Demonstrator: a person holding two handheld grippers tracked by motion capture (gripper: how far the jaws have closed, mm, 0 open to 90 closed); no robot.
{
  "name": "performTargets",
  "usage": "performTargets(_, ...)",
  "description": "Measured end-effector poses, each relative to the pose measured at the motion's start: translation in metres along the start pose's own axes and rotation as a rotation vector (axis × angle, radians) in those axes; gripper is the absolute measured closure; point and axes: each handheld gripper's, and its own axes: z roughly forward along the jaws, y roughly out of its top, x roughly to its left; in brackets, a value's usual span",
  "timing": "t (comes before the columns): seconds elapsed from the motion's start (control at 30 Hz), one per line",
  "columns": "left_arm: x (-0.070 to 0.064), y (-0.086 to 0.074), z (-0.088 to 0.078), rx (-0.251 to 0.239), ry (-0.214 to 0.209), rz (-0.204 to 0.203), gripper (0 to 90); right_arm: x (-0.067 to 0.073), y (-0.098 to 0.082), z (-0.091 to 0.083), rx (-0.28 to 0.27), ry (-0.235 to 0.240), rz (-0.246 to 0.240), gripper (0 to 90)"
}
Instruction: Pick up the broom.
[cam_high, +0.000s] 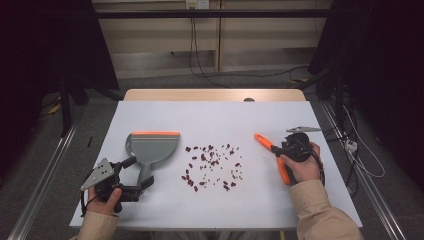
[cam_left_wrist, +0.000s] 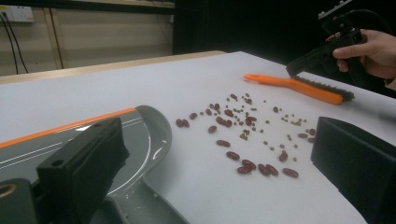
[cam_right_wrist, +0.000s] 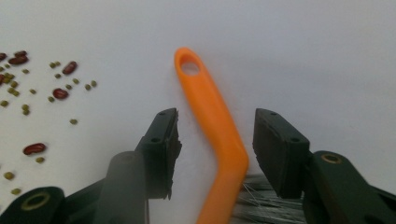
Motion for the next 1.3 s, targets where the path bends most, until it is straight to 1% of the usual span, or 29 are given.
performTargets(0.07, 0.001, 0.000, 0.000, 0.000, -0.001, 0.001, 2.9, -0.002, -0.001, 0.002, 0.024, 0.000, 0.013, 52.3)
performTargets(0.13, 0.001, 0.000, 0.000, 0.001, 0.000, 0.001, 2.9, -0.003, -0.001, 0.003, 0.034, -0.008, 0.011, 53.0)
performTargets(0.17, 0.001, 0.000, 0.000, 0.002, 0.000, 0.000, 2.9, -0.004, -0.001, 0.005, 0.044, -0.003, 0.019, 53.2)
performTargets(0.27, 0.001, 0.000, 0.000, 0.002, 0.000, 0.000, 2.9, -0.006, -0.002, 0.009, 0.071, 0.000, 0.016, 56.2)
performTargets(0.3, 0.001, 0.000, 0.000, 0.003, -0.001, 0.002, 2.9, -0.006, -0.002, 0.011, 0.080, -0.011, 0.015, 56.8)
performTargets(0.33, 0.001, 0.000, 0.000, 0.003, -0.001, 0.001, 2.9, -0.006, -0.002, 0.011, 0.080, -0.011, 0.015, 56.8)
performTargets(0.43, 0.001, -0.001, 0.000, 0.004, 0.001, -0.001, 2.9, -0.007, -0.002, 0.016, 0.110, -0.022, 0.008, 61.0)
performTargets(0.47, 0.001, -0.001, 0.000, 0.004, 0.000, -0.003, 2.9, -0.006, -0.003, 0.017, 0.119, -0.027, 0.010, 61.0)
performTargets(0.53, 0.001, -0.001, 0.000, 0.002, 0.008, -0.011, 2.9, -0.007, -0.003, 0.018, 0.122, -0.024, 0.008, 62.2)
performTargets(0.57, 0.001, -0.001, 0.000, 0.004, 0.008, -0.010, 2.9, -0.007, -0.003, 0.020, 0.136, -0.019, 0.007, 64.4)
performTargets(0.63, 0.001, -0.001, 0.000, 0.005, 0.003, -0.006, 2.9, -0.007, -0.003, 0.020, 0.136, -0.013, 0.008, 65.4)
performTargets(0.7, 0.001, -0.001, 0.000, 0.003, 0.002, -0.008, 2.9, -0.004, -0.003, 0.023, 0.143, -0.033, -0.001, 66.1)
performTargets(0.77, 0.001, -0.001, 0.000, 0.007, 0.000, -0.001, 2.9, -0.004, -0.003, 0.023, 0.154, -0.031, -0.004, 66.1)
performTargets(0.83, 0.000, -0.001, 0.000, 0.008, 0.000, 0.004, 2.9, -0.005, -0.003, 0.023, 0.150, -0.023, 0.001, 66.4)
performTargets(0.87, 0.000, -0.001, 0.000, 0.007, 0.002, 0.005, 2.9, -0.008, -0.003, 0.024, 0.152, -0.013, 0.032, 67.3)
performTargets(0.9, 0.001, 0.000, -0.001, 0.007, 0.001, 0.010, 2.9, -0.008, -0.003, 0.024, 0.148, -0.013, 0.047, 67.4)
performTargets(0.93, 0.001, 0.000, 0.000, 0.006, 0.003, 0.007, 2.9, -0.007, -0.003, 0.024, 0.154, -0.020, 0.042, 68.0)
performTargets(1.0, 0.001, 0.000, 0.000, 0.005, 0.006, 0.005, 2.9, -0.008, -0.002, 0.024, 0.156, -0.015, 0.050, 68.3)
performTargets(1.17, 0.000, 0.000, 0.001, 0.006, 0.003, 0.010, 2.9, -0.007, -0.002, 0.024, 0.151, -0.023, 0.051, 68.9)
performTargets(1.2, 0.000, 0.000, 0.002, 0.004, 0.006, 0.006, 2.9, -0.007, -0.003, 0.024, 0.147, -0.019, 0.059, 69.0)
performTargets(1.23, -0.001, 0.000, 0.002, 0.005, 0.006, 0.005, 2.9, -0.009, -0.003, 0.023, 0.141, -0.005, 0.079, 69.4)
performTargets(1.3, -0.001, 0.001, 0.002, 0.006, 0.000, 0.010, 2.9, -0.012, -0.004, 0.022, 0.115, 0.012, 0.101, 70.3)
